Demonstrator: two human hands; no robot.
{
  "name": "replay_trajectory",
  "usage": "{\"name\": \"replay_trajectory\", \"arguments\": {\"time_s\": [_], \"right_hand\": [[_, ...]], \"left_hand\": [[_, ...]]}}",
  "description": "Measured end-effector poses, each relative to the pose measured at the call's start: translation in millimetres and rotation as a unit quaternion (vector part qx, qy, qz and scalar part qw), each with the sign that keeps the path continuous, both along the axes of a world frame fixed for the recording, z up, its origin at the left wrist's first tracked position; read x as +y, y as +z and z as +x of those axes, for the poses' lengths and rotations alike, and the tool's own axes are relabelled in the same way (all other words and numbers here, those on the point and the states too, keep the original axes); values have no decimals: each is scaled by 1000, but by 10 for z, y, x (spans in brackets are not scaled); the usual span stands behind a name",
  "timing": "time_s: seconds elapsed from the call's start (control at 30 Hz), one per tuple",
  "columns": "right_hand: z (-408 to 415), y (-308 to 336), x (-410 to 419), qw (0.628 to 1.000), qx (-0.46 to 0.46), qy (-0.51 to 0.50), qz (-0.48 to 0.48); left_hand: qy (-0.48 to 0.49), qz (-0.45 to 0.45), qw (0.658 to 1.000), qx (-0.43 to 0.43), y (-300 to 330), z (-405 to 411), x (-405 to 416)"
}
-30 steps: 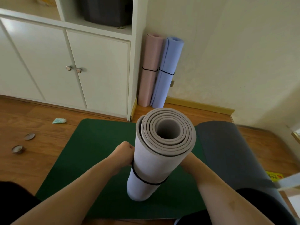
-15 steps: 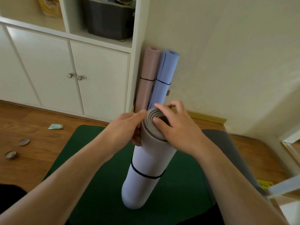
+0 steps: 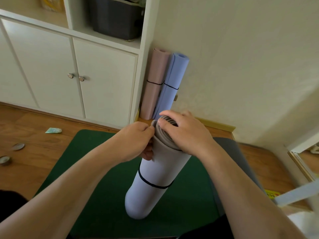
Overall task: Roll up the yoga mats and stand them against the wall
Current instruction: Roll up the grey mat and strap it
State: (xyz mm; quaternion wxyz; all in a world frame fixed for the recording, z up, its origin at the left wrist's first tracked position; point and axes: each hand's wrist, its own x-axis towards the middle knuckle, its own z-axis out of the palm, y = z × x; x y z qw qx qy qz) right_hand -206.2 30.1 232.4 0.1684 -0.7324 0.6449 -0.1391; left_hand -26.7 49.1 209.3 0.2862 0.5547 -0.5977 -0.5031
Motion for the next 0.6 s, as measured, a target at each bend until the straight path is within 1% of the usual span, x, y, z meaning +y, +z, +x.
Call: {"name": "replay_trajectory", "arguments": {"time_s": [0.1, 0.33, 0.4, 0.47, 0.5, 0.53, 0.57, 0.6], "right_hand": [[13, 6, -50, 1000, 1, 6, -5], [21, 2, -143, 999, -28, 36, -3], [19, -41, -147, 999, -29, 36, -14], [36, -70, -128, 999, -9, 24, -29], [49, -79, -121, 999, -2, 17, -34], [63, -88, -124, 999, -1, 12, -34], [70, -83, -125, 999, -7, 9, -31], [58, -82, -143, 999, -23, 3, -26]], "left_hand": [[25, -42, 998, -32, 3, -42, 13], [99, -94, 990, 23, 3, -3, -22], [100, -103, 989, 28, -4, -27, -40], [90, -106, 990, 24, -45, -64, -49], [81, -91, 991, 47, -71, -67, -59], [66, -67, 991, 90, -97, -43, -72], [38, -42, 989, 138, -102, -5, -70], [0, -21, 987, 161, -95, 43, -63]]}}
